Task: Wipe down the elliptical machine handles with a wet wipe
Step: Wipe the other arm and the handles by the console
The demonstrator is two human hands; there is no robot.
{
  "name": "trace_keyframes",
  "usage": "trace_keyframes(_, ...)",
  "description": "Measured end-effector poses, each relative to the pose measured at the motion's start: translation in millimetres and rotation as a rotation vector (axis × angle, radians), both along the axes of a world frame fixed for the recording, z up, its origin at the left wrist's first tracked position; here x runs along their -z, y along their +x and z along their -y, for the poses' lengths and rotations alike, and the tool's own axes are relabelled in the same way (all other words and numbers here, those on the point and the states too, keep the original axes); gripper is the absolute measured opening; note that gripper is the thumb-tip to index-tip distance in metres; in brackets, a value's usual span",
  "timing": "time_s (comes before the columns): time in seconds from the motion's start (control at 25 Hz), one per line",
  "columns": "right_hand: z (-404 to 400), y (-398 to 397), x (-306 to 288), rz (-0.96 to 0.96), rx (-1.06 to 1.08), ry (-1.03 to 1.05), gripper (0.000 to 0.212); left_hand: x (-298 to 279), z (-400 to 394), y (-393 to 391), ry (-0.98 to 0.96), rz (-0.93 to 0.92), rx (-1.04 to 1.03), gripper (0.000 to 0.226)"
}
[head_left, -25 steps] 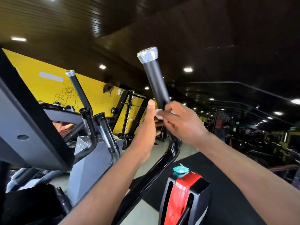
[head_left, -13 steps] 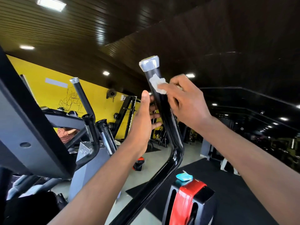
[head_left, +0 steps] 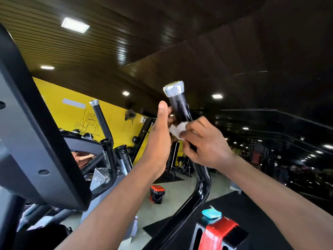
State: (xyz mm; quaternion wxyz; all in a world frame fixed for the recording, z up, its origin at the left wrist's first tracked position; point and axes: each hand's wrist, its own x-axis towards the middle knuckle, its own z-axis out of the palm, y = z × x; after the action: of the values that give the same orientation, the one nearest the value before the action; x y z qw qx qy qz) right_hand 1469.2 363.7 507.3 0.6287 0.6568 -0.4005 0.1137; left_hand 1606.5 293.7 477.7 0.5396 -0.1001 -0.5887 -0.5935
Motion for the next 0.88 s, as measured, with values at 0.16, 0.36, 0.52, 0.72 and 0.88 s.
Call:
trace_keyframes(0.16,12.1,19.9,-32.4,0.238,-0.185,-0.147,0.013,-9.7,-0.7,4.1,0.015,-0.047,-0.002,0.052)
trace_keyframes(0.36,23.4,21.4,-18.1,0.161,-0.191,-0.202,0.011,-11.7,-0.1,8.2,0.024,-0.074,0.026,0.047)
trace_keyframes(0.52,30.7,46.6,-26.7,0.516,-0.409,-0.279,0.022,-15.8,-1.5,8.5,-0.008,-0.077,-0.021,0.051)
trace_keyframes(0.72,38.3,61.4,-16.0,0.641,-0.084,-0.165,0.047,-13.4,4.1,7.0,-0.031,-0.075,-0.01,0.055)
trace_keyframes(0.88,26.6,70.3,-66.2,1.314,-0.54,0.409,0.03,-14.2,4.9,2.7,-0.025,-0.099,-0.054,0.061)
